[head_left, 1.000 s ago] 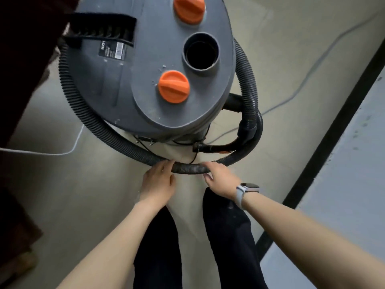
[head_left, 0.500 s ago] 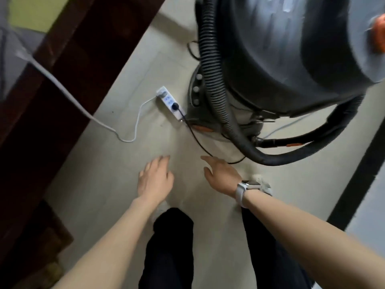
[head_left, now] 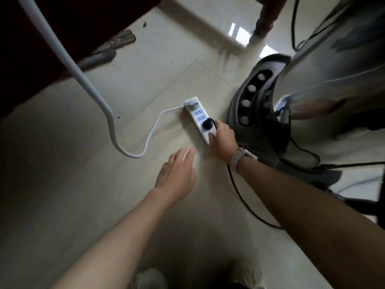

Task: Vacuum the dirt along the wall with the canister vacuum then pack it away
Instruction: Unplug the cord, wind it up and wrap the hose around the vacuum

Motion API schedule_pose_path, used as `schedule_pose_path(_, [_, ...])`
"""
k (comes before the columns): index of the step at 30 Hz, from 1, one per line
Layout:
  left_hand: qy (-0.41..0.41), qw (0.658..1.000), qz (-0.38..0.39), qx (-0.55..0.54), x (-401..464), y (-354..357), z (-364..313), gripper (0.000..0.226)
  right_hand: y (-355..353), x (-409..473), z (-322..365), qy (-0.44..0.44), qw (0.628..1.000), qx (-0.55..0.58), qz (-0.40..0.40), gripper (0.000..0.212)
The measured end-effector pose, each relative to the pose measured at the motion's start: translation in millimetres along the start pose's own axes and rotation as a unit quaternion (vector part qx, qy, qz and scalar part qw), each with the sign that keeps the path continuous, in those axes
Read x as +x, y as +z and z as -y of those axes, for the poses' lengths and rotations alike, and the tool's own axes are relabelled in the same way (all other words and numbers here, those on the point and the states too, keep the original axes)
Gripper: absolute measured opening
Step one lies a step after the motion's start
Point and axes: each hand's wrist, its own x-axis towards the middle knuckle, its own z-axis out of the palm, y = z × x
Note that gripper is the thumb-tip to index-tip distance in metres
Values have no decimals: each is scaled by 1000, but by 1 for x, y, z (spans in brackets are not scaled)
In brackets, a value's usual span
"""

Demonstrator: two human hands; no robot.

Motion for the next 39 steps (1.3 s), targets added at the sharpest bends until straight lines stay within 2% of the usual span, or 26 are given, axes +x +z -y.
schedule_pose_path(2, [2, 1000, -18, -18, 30, 17, 5, 60, 12, 25, -12, 12, 999, -31, -22, 26])
schedule_pose_path(5, [-2, 998, -44, -34, 59, 30, 16, 60, 23, 44, -21, 22, 998, -65, -8, 27])
schedule_pose_path(8, [-24, 998, -58, -20, 69, 36, 30, 62, 34, 32, -21, -24, 998, -52, -11, 29])
schedule_pose_path(10, [-27, 998, -57, 30, 71, 41, 37, 64, 42, 11, -19, -62, 998, -26, 23, 27])
schedule_pose_path(13, [1, 984, -67, 166, 74, 48, 44, 66, 43, -19, -19, -110, 992, 3, 69, 19])
schedule_pose_path(15, [36, 968, -58, 240, 78, 53, 47, 64, 43, -27, -23, -107, 990, -18, 93, 15])
schedule_pose_path(18, [56, 954, -6, 294, 85, 61, 55, 63, 47, -30, -29, -89, 990, -44, 101, 25])
schedule_pose_path(22, [52, 954, 41, 292, 91, 63, 72, 61, 54, -29, -22, -95, 993, -34, 59, 29])
schedule_pose_path(27, [67, 966, 9, 249, 91, 67, 83, 57, 71, -23, -22, -78, 993, -89, 11, 29])
schedule_pose_path(30, [68, 970, -7, 233, 92, 71, 86, 56, 72, -24, -24, -97, 989, -109, -14, 28])
schedule_pose_path(33, [67, 974, -18, 217, 94, 72, 86, 55, 71, -27, -22, -119, 984, -130, -18, 26])
schedule_pose_path(39, [53, 979, -25, 195, 99, 73, 83, 54, 67, -27, -18, -94, 986, -134, -21, 25])
